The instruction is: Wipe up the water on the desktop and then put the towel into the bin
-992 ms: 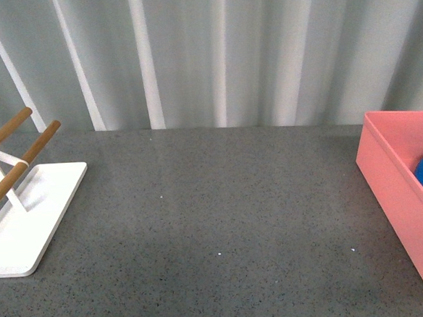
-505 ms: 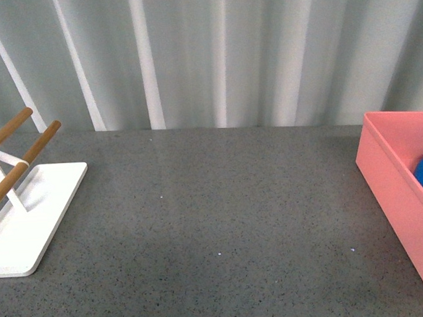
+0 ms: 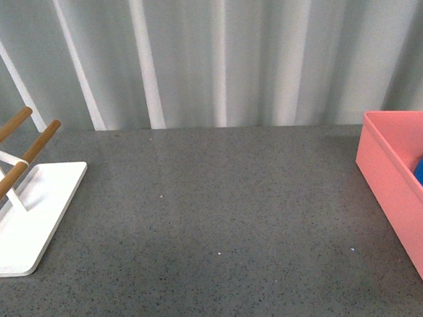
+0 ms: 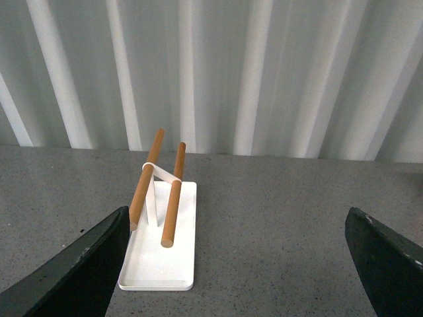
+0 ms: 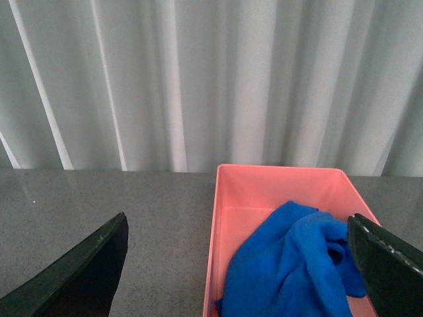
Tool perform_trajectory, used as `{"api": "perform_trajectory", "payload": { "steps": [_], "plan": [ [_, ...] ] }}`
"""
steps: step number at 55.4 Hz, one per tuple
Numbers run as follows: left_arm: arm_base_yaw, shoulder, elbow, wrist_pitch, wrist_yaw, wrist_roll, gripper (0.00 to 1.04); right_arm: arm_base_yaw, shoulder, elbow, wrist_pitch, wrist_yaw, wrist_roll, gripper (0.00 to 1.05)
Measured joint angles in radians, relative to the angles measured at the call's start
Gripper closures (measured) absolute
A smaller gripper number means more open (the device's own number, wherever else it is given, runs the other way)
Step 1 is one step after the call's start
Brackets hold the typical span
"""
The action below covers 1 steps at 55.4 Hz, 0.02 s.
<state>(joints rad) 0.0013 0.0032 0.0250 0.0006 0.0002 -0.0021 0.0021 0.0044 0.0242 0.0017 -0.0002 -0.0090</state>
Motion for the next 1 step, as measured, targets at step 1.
{"api": "perform_trajectory", "payload": {
  "steps": [1],
  "plan": [
    [0.000, 0.000, 0.000, 0.000, 0.000, 0.000, 0.07, 0.000, 0.000, 0.000, 0.000, 0.000, 0.000, 0.07]
  ]
}}
